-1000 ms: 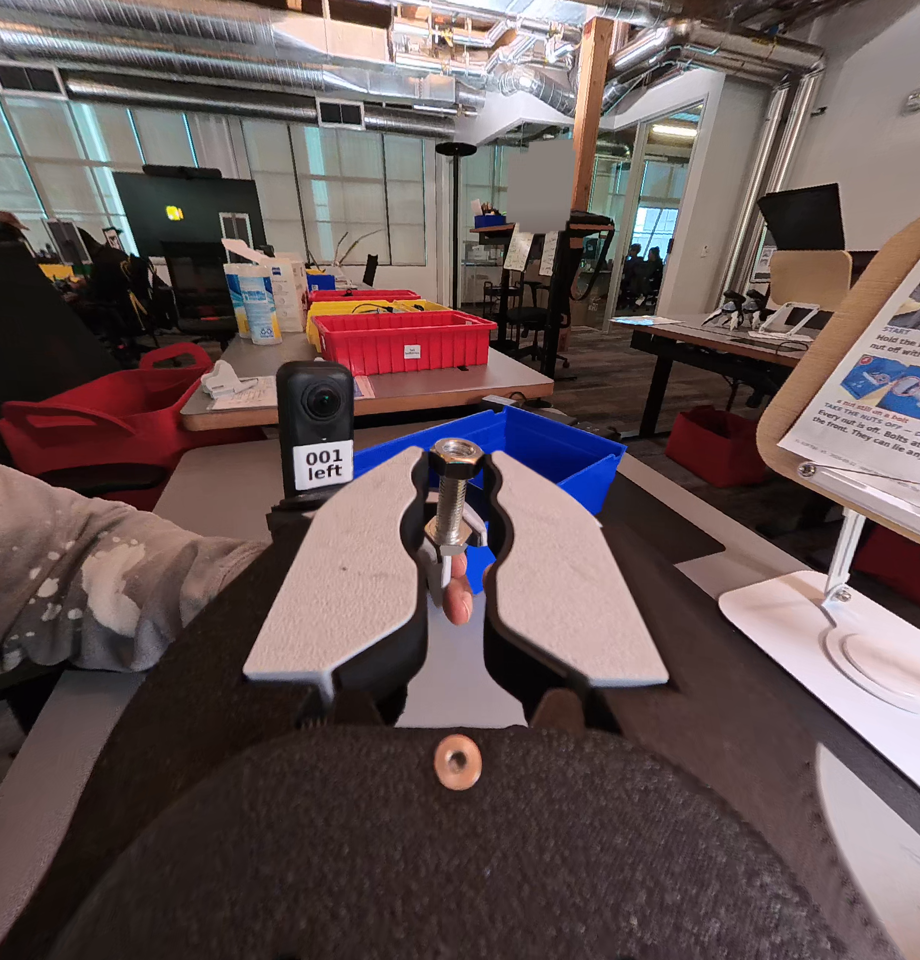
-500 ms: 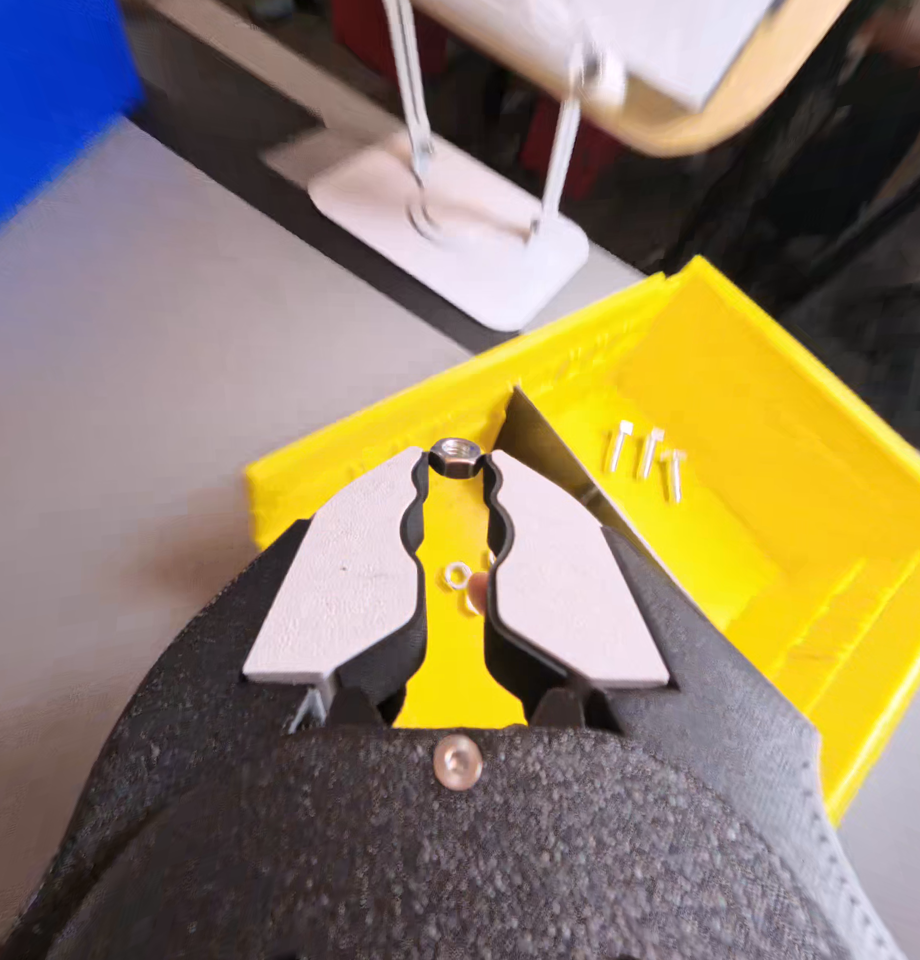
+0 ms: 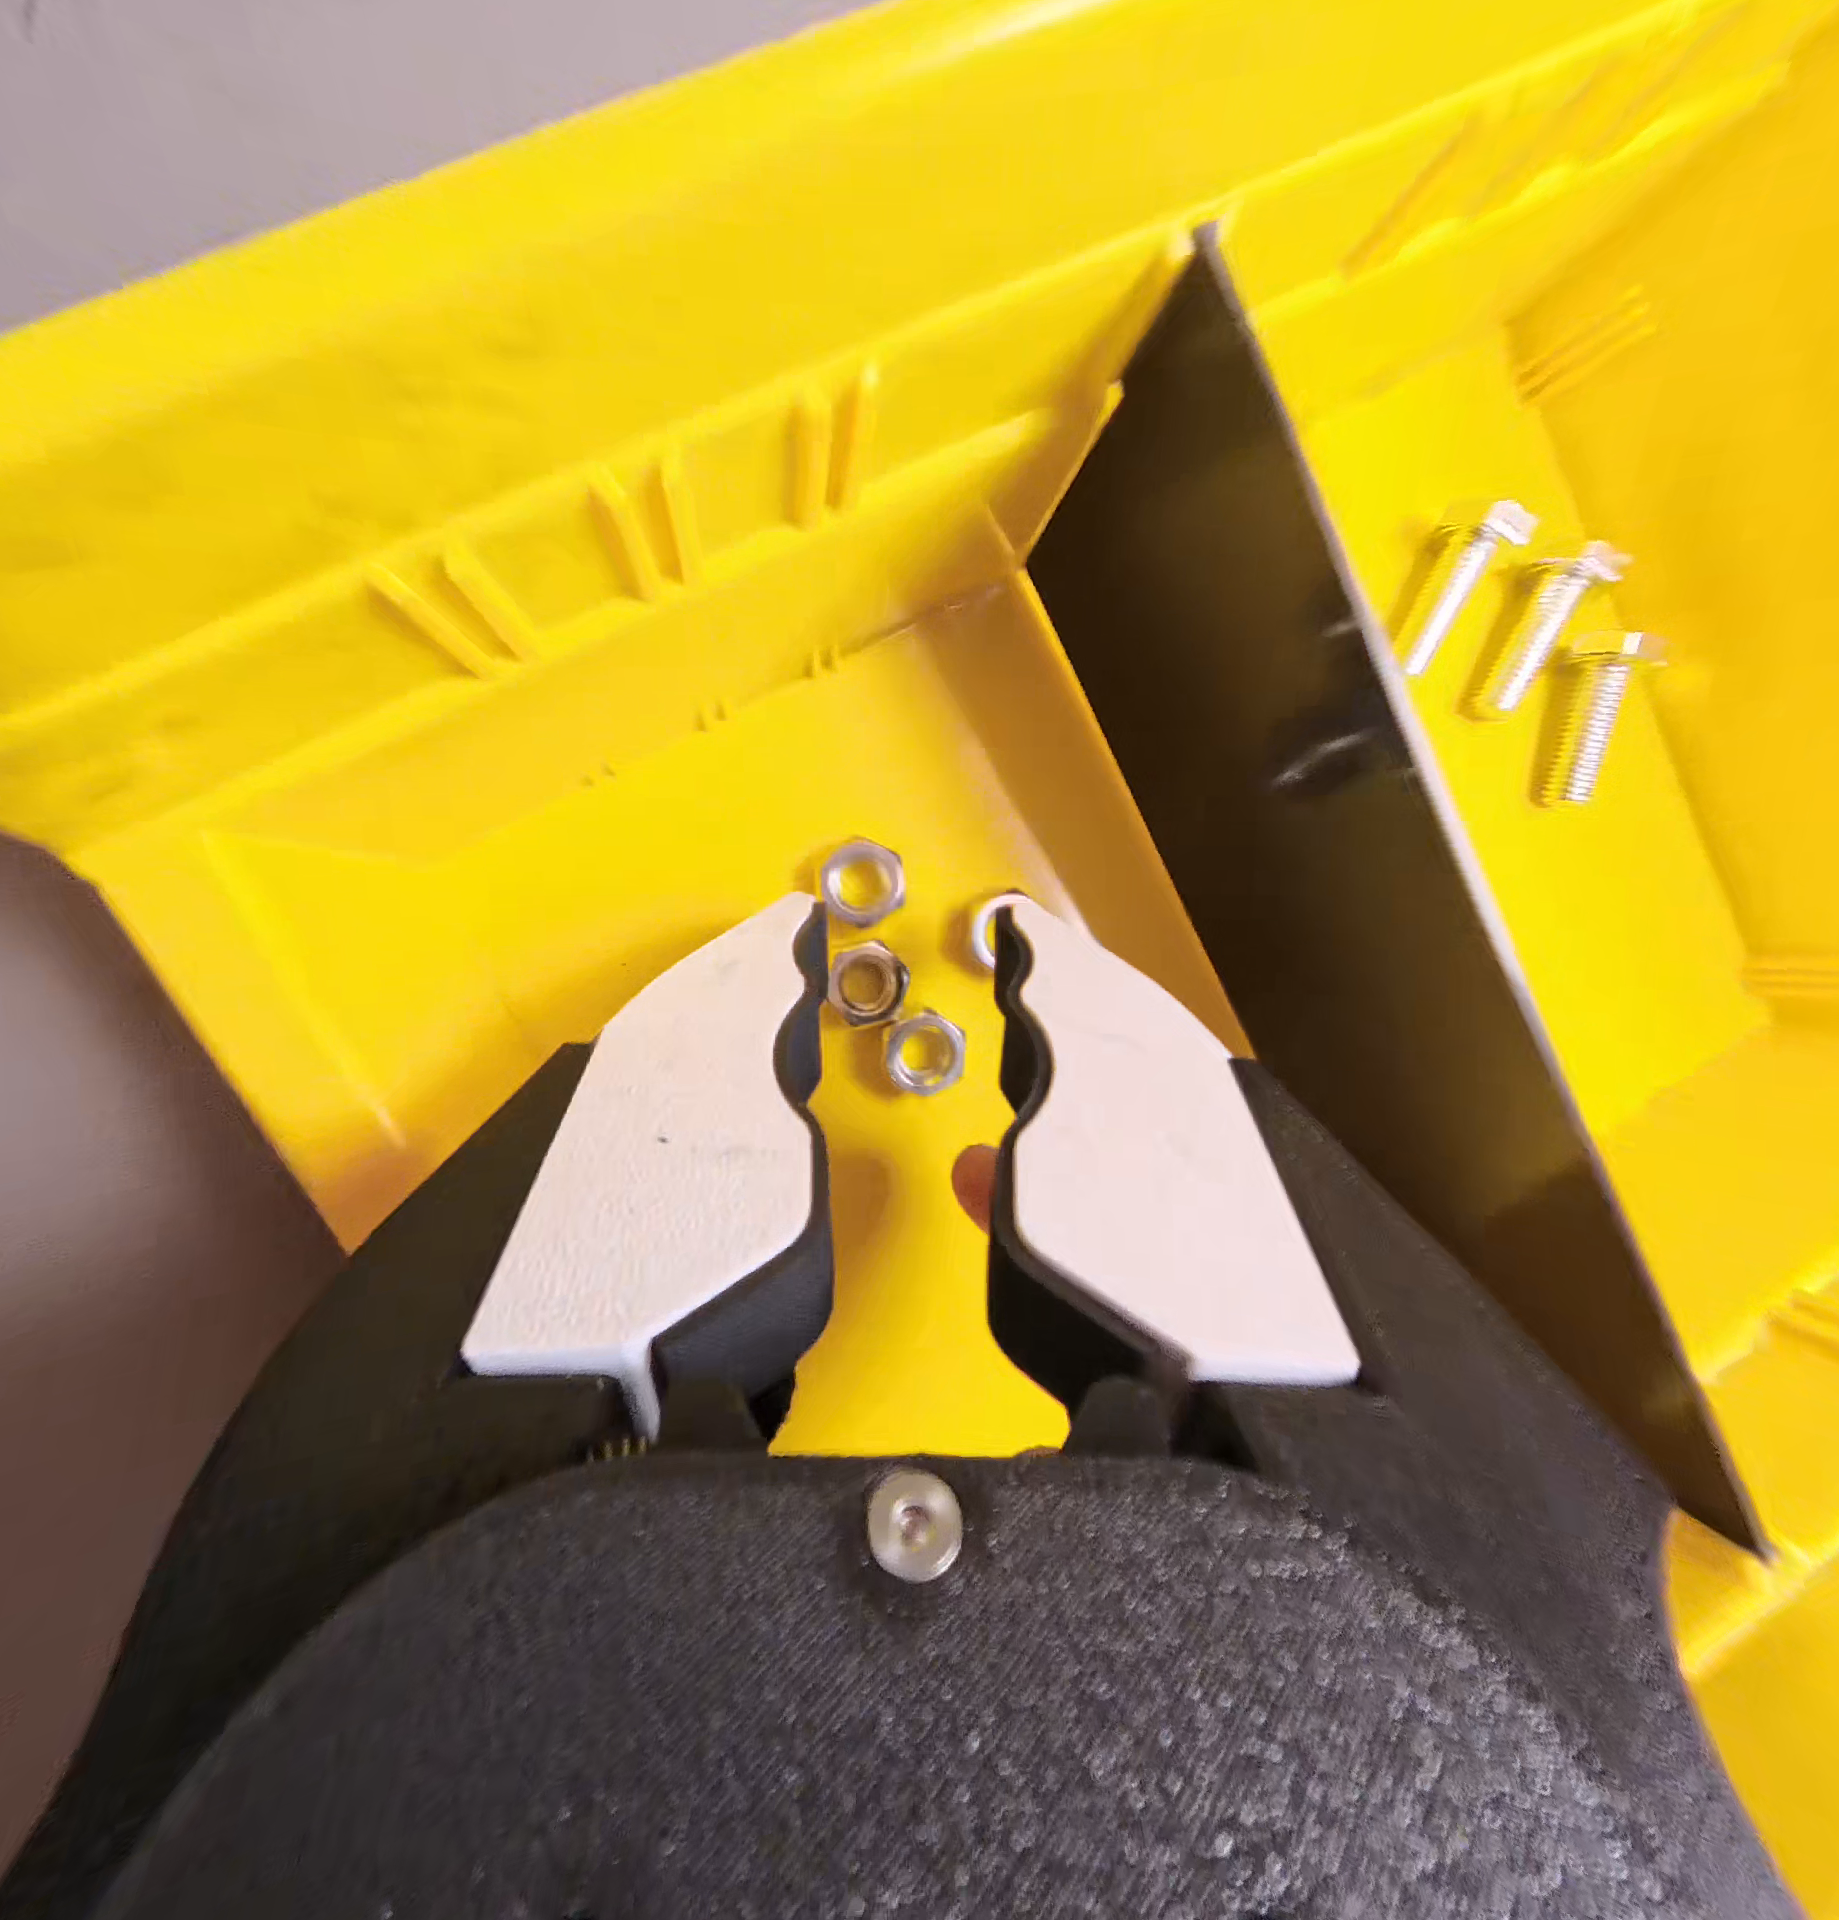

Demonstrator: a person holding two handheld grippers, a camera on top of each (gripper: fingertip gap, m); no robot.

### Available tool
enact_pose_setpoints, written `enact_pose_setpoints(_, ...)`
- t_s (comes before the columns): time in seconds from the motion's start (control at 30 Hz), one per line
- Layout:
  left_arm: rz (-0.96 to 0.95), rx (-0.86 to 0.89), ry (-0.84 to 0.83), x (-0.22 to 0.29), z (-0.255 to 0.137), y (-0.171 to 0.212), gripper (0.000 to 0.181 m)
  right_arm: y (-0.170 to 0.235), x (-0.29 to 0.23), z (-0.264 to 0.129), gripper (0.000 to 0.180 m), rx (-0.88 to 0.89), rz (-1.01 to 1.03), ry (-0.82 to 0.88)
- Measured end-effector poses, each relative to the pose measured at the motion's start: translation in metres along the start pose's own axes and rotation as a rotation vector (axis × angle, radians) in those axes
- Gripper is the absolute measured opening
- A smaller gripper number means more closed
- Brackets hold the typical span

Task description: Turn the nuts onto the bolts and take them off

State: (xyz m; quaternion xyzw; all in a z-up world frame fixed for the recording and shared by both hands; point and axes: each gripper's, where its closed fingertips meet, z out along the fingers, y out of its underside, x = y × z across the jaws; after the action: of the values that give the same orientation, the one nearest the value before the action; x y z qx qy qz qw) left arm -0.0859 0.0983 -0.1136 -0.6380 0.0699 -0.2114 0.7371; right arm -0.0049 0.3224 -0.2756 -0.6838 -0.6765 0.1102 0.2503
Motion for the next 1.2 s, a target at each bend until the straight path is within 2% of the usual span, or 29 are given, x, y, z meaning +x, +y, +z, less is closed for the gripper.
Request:
enact_pose_setpoints(0.07,0.002,-0.044,0.005,0.001,0.003,0.008,0.018,-0.013,0.009,-0.021,0.029,0.093,0.032,0.036)
enact_pose_setpoints(0.13,-0.003,-0.11,0.0,0.0,0.006,0.019,0.018,-0.036,0.01,-0.051,0.028,0.26,0.06,0.033)
enact_pose_setpoints(0.23,-0.008,-0.221,0.002,-0.001,0.01,0.038,0.018,-0.077,-0.026,-0.104,0.024,0.549,-0.017,-0.123)
enact_pose_setpoints(0.33,0.037,-0.357,0.016,0.002,0.011,0.06,0.018,-0.094,-0.092,-0.138,0.024,0.673,-0.188,-0.376)
enact_pose_setpoints(0.43,0.076,-0.472,0.057,0.011,0.012,0.08,0.018,-0.096,-0.147,-0.142,0.024,0.66,-0.328,-0.543)
enact_pose_setpoints(0.6,0.084,-0.523,0.138,0.028,0.012,0.087,0.018,-0.092,-0.194,-0.114,0.022,0.548,-0.445,-0.615)
enact_pose_setpoints(0.63,0.089,-0.524,0.142,0.029,0.011,0.085,0.018,-0.091,-0.197,-0.109,0.013,0.54,-0.454,-0.615)
enact_pose_setpoints(0.7,0.102,-0.526,0.15,0.028,0.009,0.083,0.019,-0.091,-0.199,-0.11,0.012,0.552,-0.449,-0.634)
enact_pose_setpoints(1.0,0.106,-0.544,0.187,0.028,0.005,0.083,0.019,-0.087,-0.2,-0.106,0.017,0.524,-0.499,-0.584)
enact_pose_setpoints(1.2,0.103,-0.522,0.178,0.027,0.006,0.079,0.019,-0.087,-0.199,-0.106,0.01,0.521,-0.508,-0.572)
